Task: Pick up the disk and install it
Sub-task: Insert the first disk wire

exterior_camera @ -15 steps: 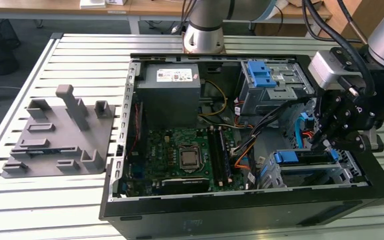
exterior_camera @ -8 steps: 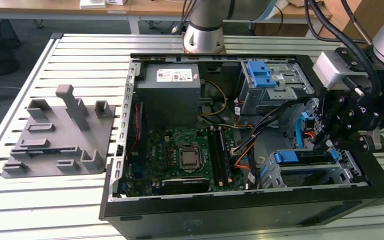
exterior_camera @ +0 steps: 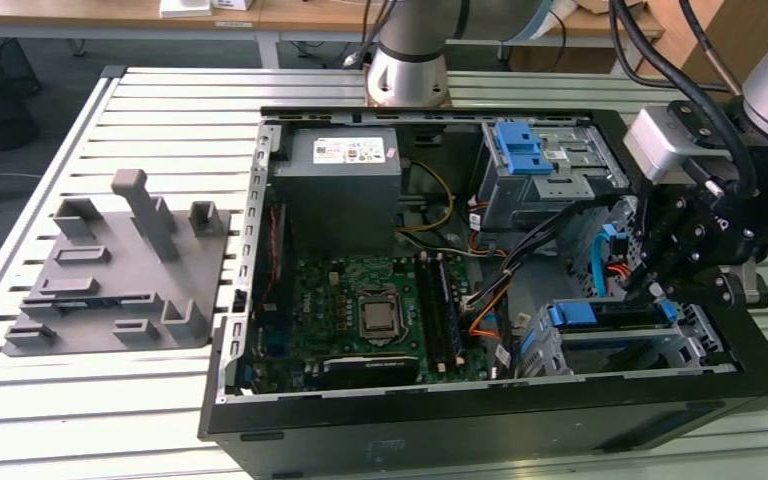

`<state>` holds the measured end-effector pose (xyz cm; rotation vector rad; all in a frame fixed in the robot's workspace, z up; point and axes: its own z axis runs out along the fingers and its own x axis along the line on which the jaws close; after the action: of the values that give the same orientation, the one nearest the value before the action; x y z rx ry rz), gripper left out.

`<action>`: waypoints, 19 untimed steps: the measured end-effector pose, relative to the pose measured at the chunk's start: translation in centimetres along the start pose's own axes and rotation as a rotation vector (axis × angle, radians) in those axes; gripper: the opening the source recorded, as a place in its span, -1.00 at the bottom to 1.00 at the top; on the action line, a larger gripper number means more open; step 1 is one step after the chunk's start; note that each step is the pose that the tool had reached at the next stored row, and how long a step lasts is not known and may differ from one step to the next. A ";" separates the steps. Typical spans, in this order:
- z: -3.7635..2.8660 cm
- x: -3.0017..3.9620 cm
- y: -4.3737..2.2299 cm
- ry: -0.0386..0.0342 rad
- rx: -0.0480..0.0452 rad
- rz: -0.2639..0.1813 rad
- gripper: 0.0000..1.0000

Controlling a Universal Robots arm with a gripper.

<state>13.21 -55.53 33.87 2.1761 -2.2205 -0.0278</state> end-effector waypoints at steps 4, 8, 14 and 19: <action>0.12 0.04 -0.10 -0.0004 -0.0041 0.010 -0.68; 0.15 0.09 -0.21 -0.0004 -0.0113 0.018 -0.68; 0.15 0.15 -0.32 -0.0006 -0.0189 0.027 -0.68; 0.15 0.14 -0.32 -0.0007 -0.0198 0.029 -0.68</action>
<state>13.53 -55.68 33.71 2.1340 -2.2419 -0.0495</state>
